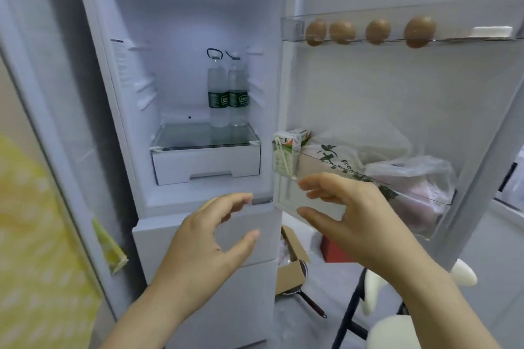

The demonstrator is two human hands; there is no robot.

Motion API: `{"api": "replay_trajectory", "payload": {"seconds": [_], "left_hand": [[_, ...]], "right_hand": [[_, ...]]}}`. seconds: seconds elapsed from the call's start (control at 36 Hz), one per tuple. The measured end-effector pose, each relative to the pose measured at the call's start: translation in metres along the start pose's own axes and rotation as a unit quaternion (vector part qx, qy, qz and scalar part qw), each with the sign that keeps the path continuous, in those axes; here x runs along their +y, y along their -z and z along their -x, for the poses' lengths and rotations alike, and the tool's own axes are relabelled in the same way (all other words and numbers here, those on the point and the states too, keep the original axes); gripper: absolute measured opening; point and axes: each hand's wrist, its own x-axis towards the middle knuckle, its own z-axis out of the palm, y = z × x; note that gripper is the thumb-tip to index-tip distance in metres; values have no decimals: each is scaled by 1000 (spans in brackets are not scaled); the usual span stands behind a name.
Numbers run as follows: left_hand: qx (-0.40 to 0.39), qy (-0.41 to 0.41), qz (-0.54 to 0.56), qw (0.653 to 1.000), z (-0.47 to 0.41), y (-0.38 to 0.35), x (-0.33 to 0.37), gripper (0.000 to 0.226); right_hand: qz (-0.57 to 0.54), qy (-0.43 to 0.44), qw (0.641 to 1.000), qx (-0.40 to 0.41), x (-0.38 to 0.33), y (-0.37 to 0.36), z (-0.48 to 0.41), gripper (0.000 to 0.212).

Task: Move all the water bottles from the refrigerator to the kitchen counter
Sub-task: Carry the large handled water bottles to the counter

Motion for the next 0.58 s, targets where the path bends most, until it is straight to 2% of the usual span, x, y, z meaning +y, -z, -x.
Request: {"api": "replay_trajectory", "payload": {"seconds": [0.33, 0.58], "left_hand": [[29, -12, 2, 999, -80, 65, -70, 40], [19, 1, 18, 1000, -130, 90, -120, 41]], "right_hand": [[-1, 9, 1000, 19, -29, -67, -100, 38], [-23, -7, 999, 30, -33, -112, -158, 35]]}}
